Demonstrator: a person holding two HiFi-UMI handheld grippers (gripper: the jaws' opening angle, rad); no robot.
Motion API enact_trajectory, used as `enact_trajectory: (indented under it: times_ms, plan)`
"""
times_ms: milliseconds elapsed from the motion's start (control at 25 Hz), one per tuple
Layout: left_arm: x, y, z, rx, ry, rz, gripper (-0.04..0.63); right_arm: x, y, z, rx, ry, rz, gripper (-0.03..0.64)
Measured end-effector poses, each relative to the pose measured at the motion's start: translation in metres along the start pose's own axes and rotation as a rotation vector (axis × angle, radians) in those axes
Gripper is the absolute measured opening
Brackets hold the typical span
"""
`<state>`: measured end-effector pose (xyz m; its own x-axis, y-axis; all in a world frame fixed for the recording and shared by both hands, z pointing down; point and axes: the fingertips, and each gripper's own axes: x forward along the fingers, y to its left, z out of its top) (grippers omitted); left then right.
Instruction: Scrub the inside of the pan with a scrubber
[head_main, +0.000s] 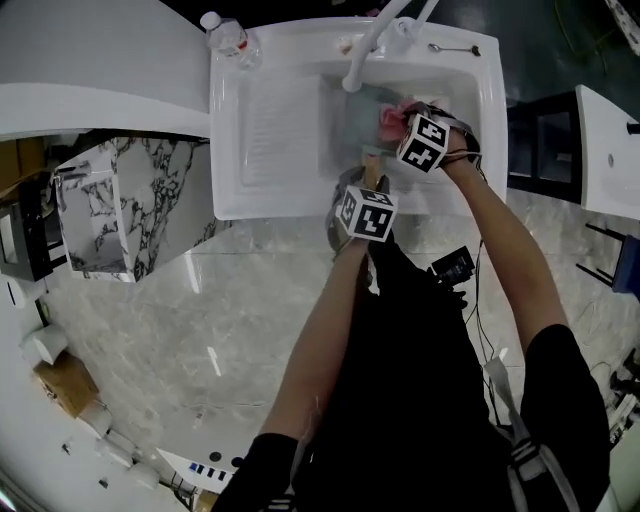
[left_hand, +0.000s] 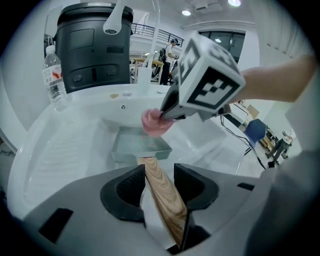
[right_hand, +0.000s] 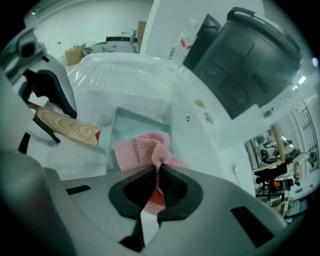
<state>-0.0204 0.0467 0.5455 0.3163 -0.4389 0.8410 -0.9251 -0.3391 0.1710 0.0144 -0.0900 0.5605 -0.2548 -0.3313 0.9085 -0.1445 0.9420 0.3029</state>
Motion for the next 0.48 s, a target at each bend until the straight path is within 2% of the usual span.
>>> enact_trajectory:
  times_ms: [160,240,360,480]
  plan:
    - [0.0,-0.001,0.0,-0.004,0.004,-0.013,0.181,-0.059,-0.025,-0.001,0.107,-0.097,-0.18,0.034]
    - [0.0,-0.002,0.002,0.002,-0.005,-0.021,0.203,-0.091,-0.036,-0.001,0.142,-0.154,-0.274,0.034]
    - [-0.008,-0.008,0.006,0.03,-0.064,-0.048,0.217,-0.135,-0.039,-0.007,0.164,-0.201,-0.381,0.034]
    - [-0.033,-0.012,0.015,0.114,-0.162,-0.043,0.227,-0.176,-0.035,-0.013,0.142,-0.218,-0.489,0.035]
